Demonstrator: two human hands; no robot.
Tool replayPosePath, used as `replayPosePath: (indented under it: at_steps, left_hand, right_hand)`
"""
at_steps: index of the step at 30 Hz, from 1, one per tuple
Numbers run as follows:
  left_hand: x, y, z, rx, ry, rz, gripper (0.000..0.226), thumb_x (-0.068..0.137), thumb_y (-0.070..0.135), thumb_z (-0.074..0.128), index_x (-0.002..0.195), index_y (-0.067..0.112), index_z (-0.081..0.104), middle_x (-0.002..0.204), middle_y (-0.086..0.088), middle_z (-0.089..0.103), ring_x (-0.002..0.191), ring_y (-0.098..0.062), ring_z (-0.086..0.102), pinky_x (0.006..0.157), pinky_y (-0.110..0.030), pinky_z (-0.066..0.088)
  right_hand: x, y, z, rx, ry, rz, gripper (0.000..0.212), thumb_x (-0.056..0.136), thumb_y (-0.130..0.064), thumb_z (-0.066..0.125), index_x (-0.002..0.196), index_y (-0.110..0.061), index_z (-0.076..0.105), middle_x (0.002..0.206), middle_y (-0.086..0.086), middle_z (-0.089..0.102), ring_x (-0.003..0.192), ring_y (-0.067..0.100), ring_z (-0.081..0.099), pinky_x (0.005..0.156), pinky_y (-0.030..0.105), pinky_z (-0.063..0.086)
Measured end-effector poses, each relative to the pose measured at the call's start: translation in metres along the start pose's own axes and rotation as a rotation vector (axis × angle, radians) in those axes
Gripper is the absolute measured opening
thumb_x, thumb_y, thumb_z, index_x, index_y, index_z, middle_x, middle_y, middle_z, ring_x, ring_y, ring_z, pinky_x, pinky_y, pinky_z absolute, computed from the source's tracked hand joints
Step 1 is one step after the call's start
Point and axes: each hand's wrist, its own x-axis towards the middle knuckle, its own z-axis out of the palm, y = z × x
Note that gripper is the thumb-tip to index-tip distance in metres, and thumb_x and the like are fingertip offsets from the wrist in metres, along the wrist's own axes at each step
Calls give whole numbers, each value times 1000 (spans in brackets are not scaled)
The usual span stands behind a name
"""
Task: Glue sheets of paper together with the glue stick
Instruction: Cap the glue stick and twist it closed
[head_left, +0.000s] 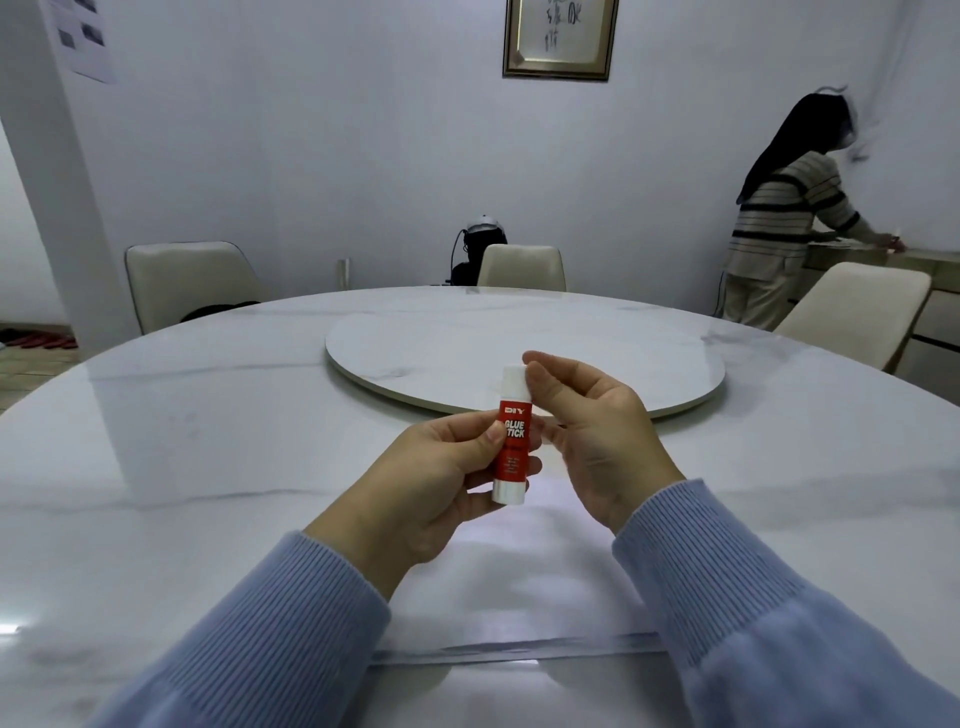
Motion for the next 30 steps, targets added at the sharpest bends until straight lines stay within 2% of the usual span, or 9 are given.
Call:
replayPosePath:
  at_steps: [3,5,7,13,17,20,23,26,30]
  left_hand:
    - [0,-1,0,-12,-1,1,17,86,14,56,89,11,73,87,-8,76,77,-21,73,70,-36,59]
    - [0,-1,0,-6,-8,0,17,87,14,56,92,10,72,87,-8,76,78,-20,72,71,-36,59]
    - [-1,0,1,-9,-18,-1,19,84,17,58,95,10,71,89,-8,76,79,-20,72,71,-36,59]
    - [-2,2,2,-19,-39,-5,22,80,19,59,97,10,70,88,-7,76,76,-19,72,68,-35,57]
    - [-2,3,5,-2,-4,24,17,85,16,57,94,13,71,85,-6,76,73,-17,72,61,-31,56]
    - [-1,3,8,3,62,68,15,87,13,56,92,13,71,79,-4,76,66,-14,71,54,-26,56]
    - [-2,6,5,19,102,107,18,90,9,53,97,10,70,78,-5,75,63,-14,70,57,-27,55]
    - [-2,7,2,19,118,119,20,91,8,52,101,8,68,80,-6,75,63,-15,70,58,-28,57]
    - [-1,5,-1,3,127,125,19,90,9,52,101,8,68,81,-5,76,68,-16,71,61,-29,58]
  right_hand:
    - [1,-2,-3,-22,23,3,43,63,-32,75,102,-16,67,90,5,65,92,21,61,90,40,49]
    - [0,-2,-3,15,-51,55,26,81,-25,67,103,-13,69,102,8,74,94,21,65,86,39,50]
    - [-1,-2,-3,-34,-60,45,16,87,-16,61,97,-15,72,98,8,76,89,18,67,86,38,51]
    - [-2,-5,-5,42,-187,35,31,72,-28,64,100,-18,72,101,5,75,88,15,69,83,35,54]
    - [-1,-9,-6,-99,-102,-76,10,79,-20,70,87,-18,76,91,2,76,90,17,68,85,41,54]
    - [0,-12,-2,-258,-21,-215,6,80,-16,72,78,-21,75,79,-7,75,80,6,67,72,22,53]
    - [-1,-12,6,-377,18,-314,8,79,-17,74,75,-24,74,78,-4,74,79,4,66,75,18,52]
    - [-3,-11,13,-409,29,-384,7,79,-16,74,77,-23,73,74,-3,69,67,-7,61,54,4,46]
    - [-2,-5,15,-484,15,-400,6,82,-21,71,83,-27,72,71,-9,66,65,-5,60,55,9,47]
